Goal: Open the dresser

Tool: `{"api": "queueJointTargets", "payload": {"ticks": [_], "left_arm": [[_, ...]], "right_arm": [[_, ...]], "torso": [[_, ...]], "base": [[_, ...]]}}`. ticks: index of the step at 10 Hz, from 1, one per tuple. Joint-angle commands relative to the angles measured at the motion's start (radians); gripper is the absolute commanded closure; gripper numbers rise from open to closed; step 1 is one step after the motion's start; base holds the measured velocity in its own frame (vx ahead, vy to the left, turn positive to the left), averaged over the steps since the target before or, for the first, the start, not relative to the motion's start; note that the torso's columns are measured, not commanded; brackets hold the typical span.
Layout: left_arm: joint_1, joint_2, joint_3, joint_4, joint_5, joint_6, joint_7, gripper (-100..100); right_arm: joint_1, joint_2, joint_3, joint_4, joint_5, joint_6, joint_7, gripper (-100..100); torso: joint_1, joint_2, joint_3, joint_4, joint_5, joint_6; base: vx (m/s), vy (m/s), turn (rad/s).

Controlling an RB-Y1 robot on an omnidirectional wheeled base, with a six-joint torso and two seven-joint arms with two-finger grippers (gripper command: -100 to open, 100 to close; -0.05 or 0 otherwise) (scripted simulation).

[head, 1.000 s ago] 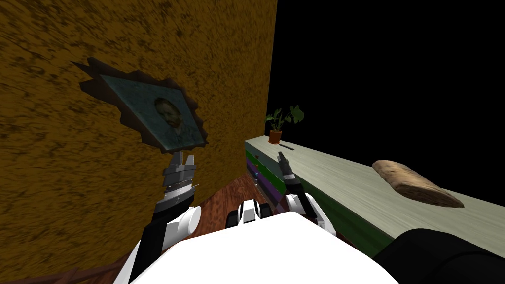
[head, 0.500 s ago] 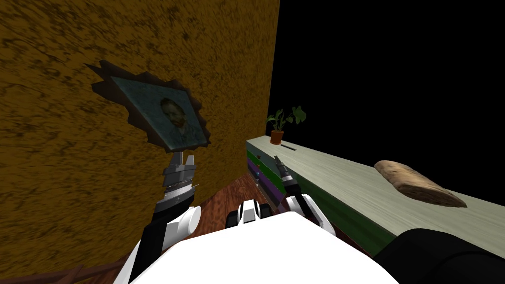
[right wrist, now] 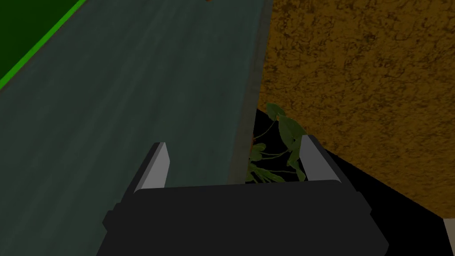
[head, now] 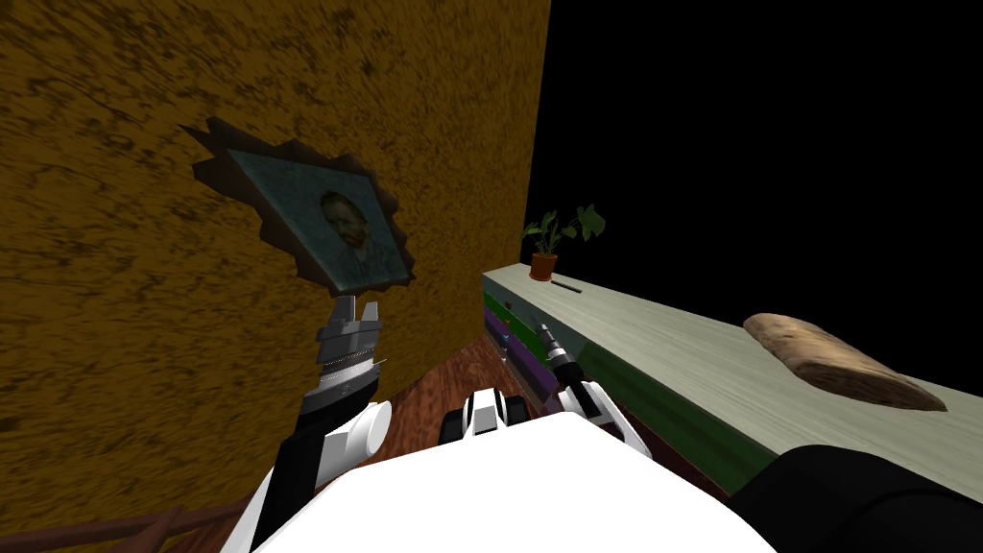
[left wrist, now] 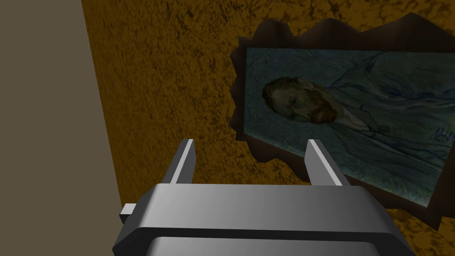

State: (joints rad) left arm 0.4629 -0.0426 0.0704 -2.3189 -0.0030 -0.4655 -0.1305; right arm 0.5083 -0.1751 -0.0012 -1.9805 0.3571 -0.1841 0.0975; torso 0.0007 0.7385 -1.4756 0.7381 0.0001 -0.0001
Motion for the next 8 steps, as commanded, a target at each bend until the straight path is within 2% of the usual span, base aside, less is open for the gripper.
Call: {"api": "queueJointTargets", "payload": {"ticks": [1,2,3,4,5,6,7,8], "left_arm": [[0.0,0.0,0.0,0.0,0.0,0.0,0.0,0],[0.0,0.0,0.0,0.0,0.0,0.0,0.0,0],[0.0,0.0,0.0,0.0,0.0,0.0,0.0,0],[0.0,0.0,0.0,0.0,0.0,0.0,0.0,0],[0.0,0.0,0.0,0.0,0.0,0.0,0.0,0],[0.0,0.0,0.0,0.0,0.0,0.0,0.0,0],[0.0,0.0,0.0,0.0,0.0,0.0,0.0,0],[0.0,0.0,0.0,0.0,0.0,0.0,0.0,0]], "right_arm": [[0.014,-0.004,0.021,0.037,0.078,0.075,0.021,-100],[0.014,-0.004,0.021,0.037,0.108,0.097,0.021,-100],[0.018,-0.012,0.03,0.072,0.139,0.125,0.031,-100],[0.018,-0.012,0.03,0.072,0.169,0.155,0.031,-100],[0.021,-0.019,0.038,0.108,0.202,0.183,0.042,-100],[0.021,-0.019,0.038,0.108,0.229,0.212,0.042,-100],[0.025,-0.025,0.047,0.143,0.259,0.245,0.054,-100],[0.025,-0.025,0.047,0.144,0.286,0.271,0.054,-100]], "torso": [[0.0,0.001,0.0,0.0,0.0,0.0],[0.0,0.0,0.0,0.0,0.0,0.0],[-0.001,0.0,0.0,0.0,0.0,0.0],[-0.001,0.0,0.0,0.0,0.0,0.0],[-0.001,-0.001,0.0,0.0,0.0,0.0],[-0.001,-0.001,-0.001,0.0,0.0,0.0],[-0.001,-0.001,-0.001,0.0,0.0,0.0],[0.0,0.0,0.0,0.0,0.0,0.0]], "base": [[0.015,0.061,0.029],[0.012,0.054,0.015],[0.005,0.055,0.04],[0.011,0.044,0.015],[0.026,0.052,0.039],[0.021,0.046,0.016],[0.013,0.058,0.05],[0.013,0.052,0.017]]}}
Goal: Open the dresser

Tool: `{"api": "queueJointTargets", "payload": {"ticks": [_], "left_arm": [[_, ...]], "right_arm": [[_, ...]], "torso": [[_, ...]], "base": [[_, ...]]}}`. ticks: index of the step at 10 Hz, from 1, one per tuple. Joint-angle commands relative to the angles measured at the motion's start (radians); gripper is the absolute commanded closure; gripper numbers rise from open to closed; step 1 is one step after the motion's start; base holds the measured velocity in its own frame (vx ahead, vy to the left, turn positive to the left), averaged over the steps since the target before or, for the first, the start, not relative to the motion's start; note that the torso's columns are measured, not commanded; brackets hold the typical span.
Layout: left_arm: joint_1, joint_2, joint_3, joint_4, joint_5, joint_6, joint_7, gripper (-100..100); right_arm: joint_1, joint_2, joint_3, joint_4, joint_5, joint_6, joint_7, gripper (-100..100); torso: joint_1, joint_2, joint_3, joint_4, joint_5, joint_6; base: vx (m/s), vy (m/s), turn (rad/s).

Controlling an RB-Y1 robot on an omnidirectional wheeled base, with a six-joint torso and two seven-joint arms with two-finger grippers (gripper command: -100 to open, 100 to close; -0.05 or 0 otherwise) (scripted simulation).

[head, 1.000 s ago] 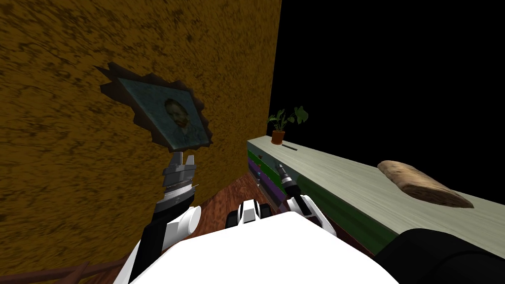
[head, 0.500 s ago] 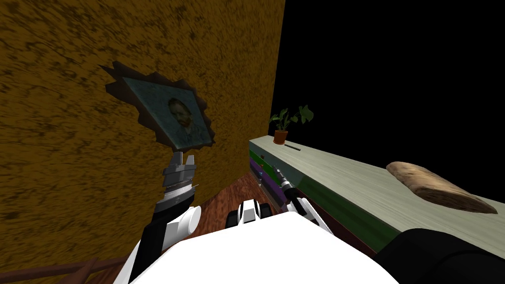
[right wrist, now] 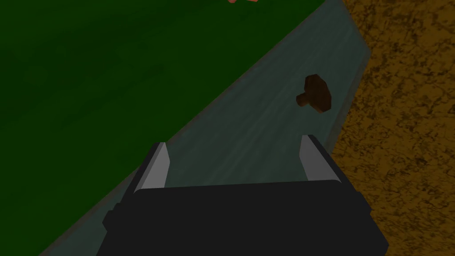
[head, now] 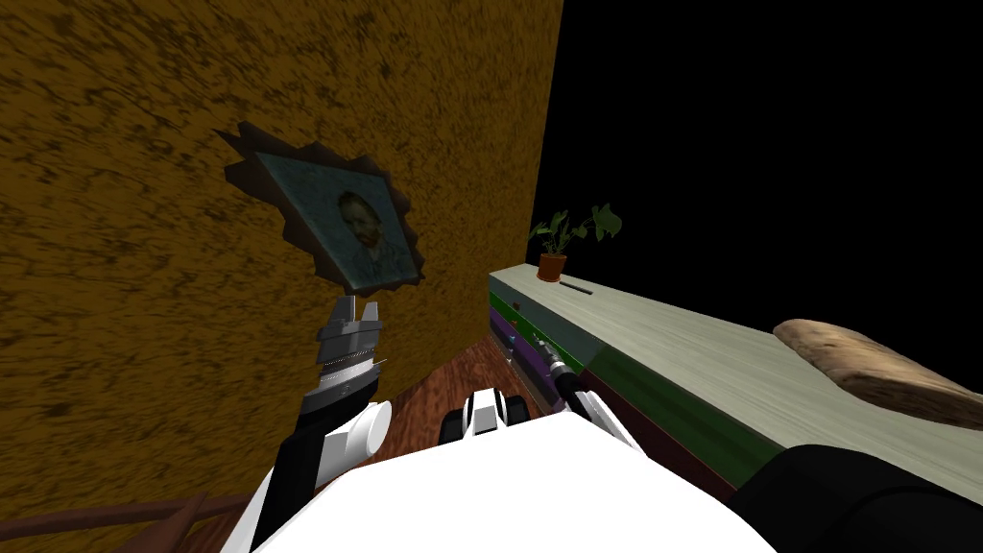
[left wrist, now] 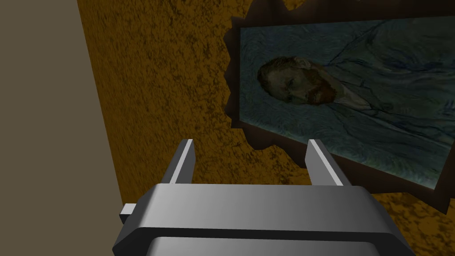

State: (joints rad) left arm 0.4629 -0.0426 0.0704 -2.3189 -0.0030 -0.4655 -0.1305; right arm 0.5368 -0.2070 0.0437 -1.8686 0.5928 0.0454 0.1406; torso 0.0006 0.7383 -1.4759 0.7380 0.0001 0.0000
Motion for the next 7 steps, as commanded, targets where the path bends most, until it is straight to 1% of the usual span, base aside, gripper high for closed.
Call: {"api": "queueJointTargets", "payload": {"ticks": [1,2,3,4,5,6,7], "left_arm": [[0.0,0.0,0.0,0.0,0.0,0.0,0.0,0],[0.0,0.0,0.0,0.0,0.0,0.0,0.0,0],[0.0,0.0,0.0,0.0,0.0,0.0,0.0,0],[0.0,0.0,0.0,0.0,0.0,0.0,0.0,0],[0.0,0.0,0.0,0.0,0.0,0.0,0.0,0],[0.0,0.0,0.0,0.0,0.0,0.0,0.0,0],[0.0,0.0,0.0,0.0,0.0,0.0,0.0,0]], "right_arm": [[-0.004,0.007,0.002,0.032,0.061,0.041,0.01,-100],[-0.001,0.002,0.011,0.069,0.102,0.083,0.023,-100],[-0.001,0.002,0.011,0.069,0.124,0.091,0.023,-100],[-0.001,0.002,0.011,0.069,0.124,0.1,0.023,-100],[0.002,-0.002,0.02,0.106,0.172,0.139,0.035,-100],[0.002,-0.002,0.02,0.106,0.188,0.154,0.035,-100],[0.002,-0.002,0.02,0.106,0.188,0.16,0.035,-100]], "torso": [[0.0,0.0,0.0,0.0,0.0,0.0],[-0.002,0.0,0.0,0.0,0.0,0.0],[-0.001,-0.001,0.0,0.0,0.0,0.0],[-0.001,-0.001,-0.001,0.0,0.0,0.0],[-0.001,0.0,0.0,0.0,0.0,0.0],[0.0,0.0,0.0,0.0,0.0,0.0],[0.0,0.0,0.0,0.0,0.0,0.0]], "base": [[0.011,0.027,-0.006],[0.024,0.036,0.046],[0.025,0.038,0.032],[0.01,0.021,-0.003],[0.022,0.042,0.051],[0.023,0.04,0.033],[0.012,0.021,-0.005]]}}
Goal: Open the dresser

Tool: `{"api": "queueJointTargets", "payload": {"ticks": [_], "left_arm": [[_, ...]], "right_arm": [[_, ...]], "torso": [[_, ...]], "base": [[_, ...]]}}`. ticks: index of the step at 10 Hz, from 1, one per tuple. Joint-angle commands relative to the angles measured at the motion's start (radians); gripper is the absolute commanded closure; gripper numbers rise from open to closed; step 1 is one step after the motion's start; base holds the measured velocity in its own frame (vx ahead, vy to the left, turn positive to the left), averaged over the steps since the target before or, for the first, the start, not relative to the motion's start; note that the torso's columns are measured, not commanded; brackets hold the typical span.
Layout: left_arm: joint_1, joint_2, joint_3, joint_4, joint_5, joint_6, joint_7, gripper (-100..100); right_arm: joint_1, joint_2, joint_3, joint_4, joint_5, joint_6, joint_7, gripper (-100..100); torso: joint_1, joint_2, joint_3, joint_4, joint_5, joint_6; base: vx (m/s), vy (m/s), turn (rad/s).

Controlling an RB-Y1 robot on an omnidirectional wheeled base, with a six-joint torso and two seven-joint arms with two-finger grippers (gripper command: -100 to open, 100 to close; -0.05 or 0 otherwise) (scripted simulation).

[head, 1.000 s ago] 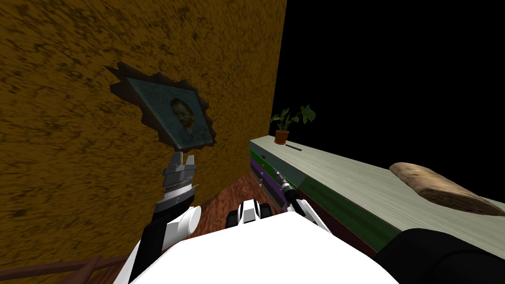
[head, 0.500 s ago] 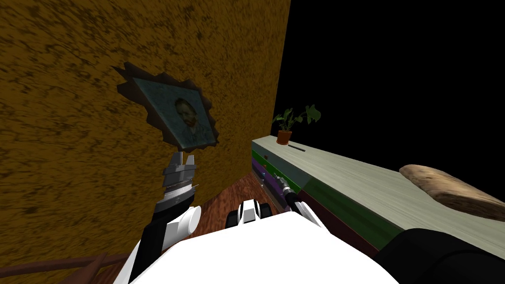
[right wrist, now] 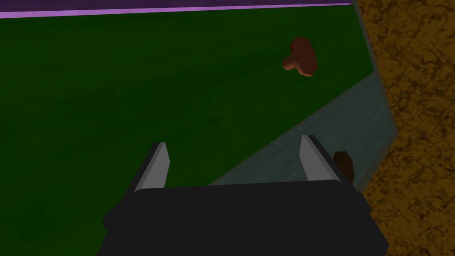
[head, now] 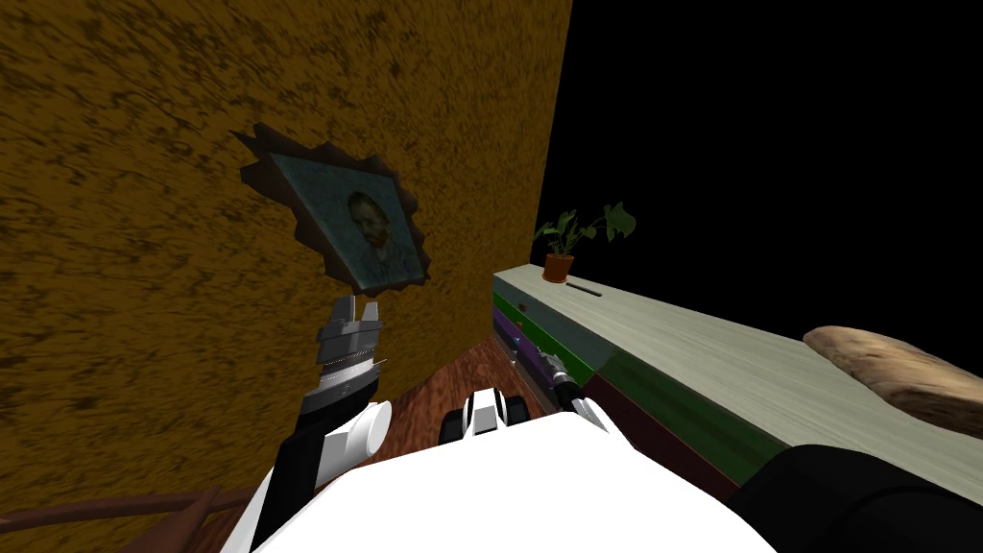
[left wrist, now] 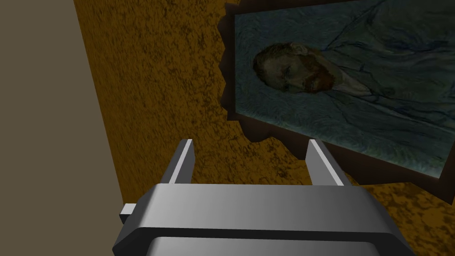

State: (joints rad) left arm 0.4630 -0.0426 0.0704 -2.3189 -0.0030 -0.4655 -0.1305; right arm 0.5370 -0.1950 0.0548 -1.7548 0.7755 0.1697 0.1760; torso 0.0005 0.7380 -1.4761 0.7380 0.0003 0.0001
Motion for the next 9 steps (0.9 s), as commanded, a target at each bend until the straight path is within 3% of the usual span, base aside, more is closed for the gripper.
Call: {"api": "queueJointTargets", "payload": {"ticks": [1,3,5,6,9], "left_arm": [[0.0,0.0,0.0,0.0,0.0,0.0,0.0,0],[0.0,0.0,0.0,0.0,0.0,0.0,0.0,0],[0.0,0.0,0.0,0.0,0.0,0.0,0.0,0],[0.0,0.0,0.0,0.0,0.0,0.0,0.0,0],[0.0,0.0,0.0,0.0,0.0,0.0,0.0,0]], "right_arm": [[0.004,-0.017,0.018,0.029,0.056,0.071,0.013,-100],[0.006,-0.019,0.028,0.056,0.098,0.14,0.028,-100],[0.006,-0.019,0.028,0.066,0.13,0.154,0.028,-100],[0.008,-0.019,0.037,0.103,0.164,0.205,0.042,-100],[0.009,-0.019,0.047,0.139,0.252,0.265,0.058,-100]], "torso": [[-0.001,0.0,0.0,0.0,0.0,0.0],[0.0,0.0,0.0,0.0,0.0,0.0],[0.0,0.0,0.0,0.0,0.0,0.0],[-0.002,0.001,0.001,0.0,-0.001,0.0],[0.0,-0.001,-0.001,0.0,0.0,0.0]], "base": [[0.029,0.04,0.055],[0.035,0.045,0.055],[0.03,0.03,0.009],[0.029,0.031,0.074],[0.048,0.034,0.048]]}}
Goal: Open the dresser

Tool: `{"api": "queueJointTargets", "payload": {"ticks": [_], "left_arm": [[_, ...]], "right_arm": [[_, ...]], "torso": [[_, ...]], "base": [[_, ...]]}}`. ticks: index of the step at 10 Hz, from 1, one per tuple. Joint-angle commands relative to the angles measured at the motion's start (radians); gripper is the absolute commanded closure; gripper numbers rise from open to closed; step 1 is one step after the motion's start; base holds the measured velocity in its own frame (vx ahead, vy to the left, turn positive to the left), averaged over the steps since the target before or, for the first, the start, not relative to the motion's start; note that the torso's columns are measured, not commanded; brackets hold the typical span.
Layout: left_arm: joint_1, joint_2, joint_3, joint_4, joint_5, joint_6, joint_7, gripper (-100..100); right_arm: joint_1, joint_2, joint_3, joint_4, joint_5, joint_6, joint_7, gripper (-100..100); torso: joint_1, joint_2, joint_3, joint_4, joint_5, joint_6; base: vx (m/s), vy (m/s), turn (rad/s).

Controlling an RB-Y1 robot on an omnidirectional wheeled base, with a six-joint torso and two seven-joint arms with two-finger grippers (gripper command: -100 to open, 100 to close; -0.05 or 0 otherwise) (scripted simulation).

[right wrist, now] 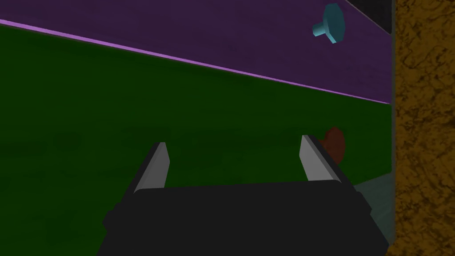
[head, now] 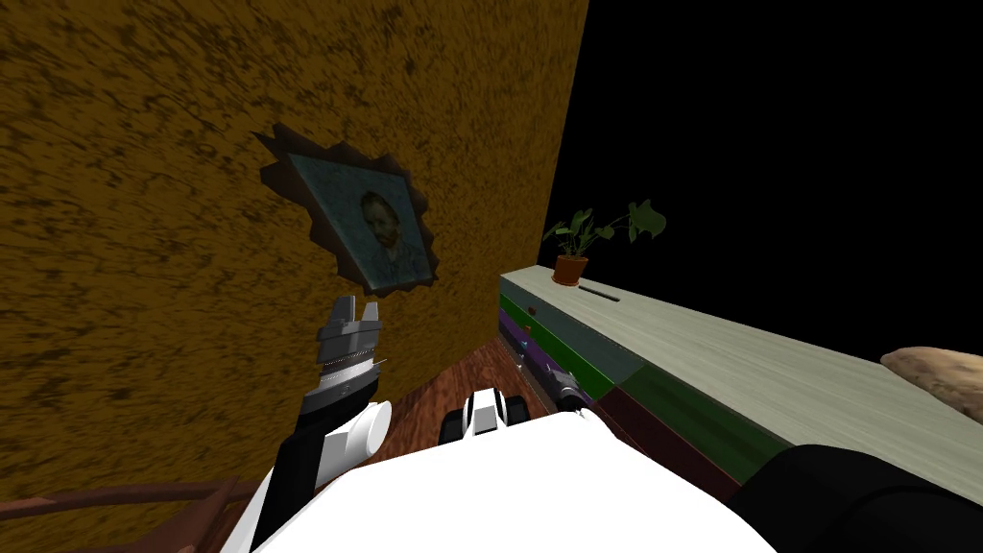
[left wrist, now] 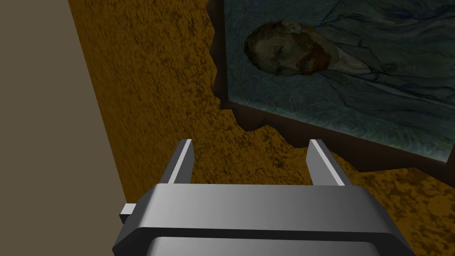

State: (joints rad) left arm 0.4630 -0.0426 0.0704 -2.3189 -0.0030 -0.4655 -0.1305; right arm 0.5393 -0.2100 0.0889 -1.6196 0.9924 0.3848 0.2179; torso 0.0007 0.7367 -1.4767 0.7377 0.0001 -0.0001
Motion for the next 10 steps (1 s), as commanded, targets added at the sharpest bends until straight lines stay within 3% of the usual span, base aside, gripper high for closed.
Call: {"api": "queueJointTargets", "payload": {"ticks": [1,3,4,5,6,7,10], "left_arm": [[0.0,0.0,0.0,0.0,0.0,0.0,0.0,0],[0.0,0.0,0.0,0.0,0.0,0.0,0.0,0],[0.0,0.0,0.0,0.0,0.0,0.0,0.0,0],[0.0,0.0,0.0,0.0,0.0,0.0,0.0,0],[0.0,0.0,0.0,0.0,0.0,0.0,0.0,0],[0.0,0.0,0.0,0.0,0.0,0.0,0.0,0],[0.0,0.0,0.0,0.0,0.0,0.0,0.0,0]], "right_arm": [[0.007,-0.003,0.022,0.039,0.071,0.08,0.031,-100],[0.007,-0.003,0.022,0.039,0.093,0.114,0.031,-100],[0.008,-0.002,0.032,0.073,0.142,0.15,0.047,-100],[0.008,-0.002,0.032,0.073,0.15,0.17,0.047,-100],[0.008,0.0,0.041,0.107,0.19,0.202,0.064,-100],[0.008,0.0,0.041,0.107,0.204,0.225,0.064,-100],[0.006,0.007,0.06,0.17,0.293,0.306,0.097,-100]], "torso": [[-0.001,0.001,0.0,0.0,0.0,0.0],[-0.001,0.001,0.001,0.0,0.0,0.0],[-0.002,0.003,0.002,0.001,0.0,0.0],[-0.001,0.002,0.001,0.001,0.0,0.0],[0.0,0.001,0.001,0.0,0.0,0.0],[0.0,0.0,0.0,0.0,0.0,0.0],[-0.001,0.001,0.001,0.0,0.0,0.0]], "base": [[0.063,0.044,0.087],[0.038,0.018,0.015],[0.044,0.018,0.089],[0.045,0.021,0.047],[0.059,0.028,0.096],[0.059,0.022,0.038],[0.077,0.017,0.077]]}}
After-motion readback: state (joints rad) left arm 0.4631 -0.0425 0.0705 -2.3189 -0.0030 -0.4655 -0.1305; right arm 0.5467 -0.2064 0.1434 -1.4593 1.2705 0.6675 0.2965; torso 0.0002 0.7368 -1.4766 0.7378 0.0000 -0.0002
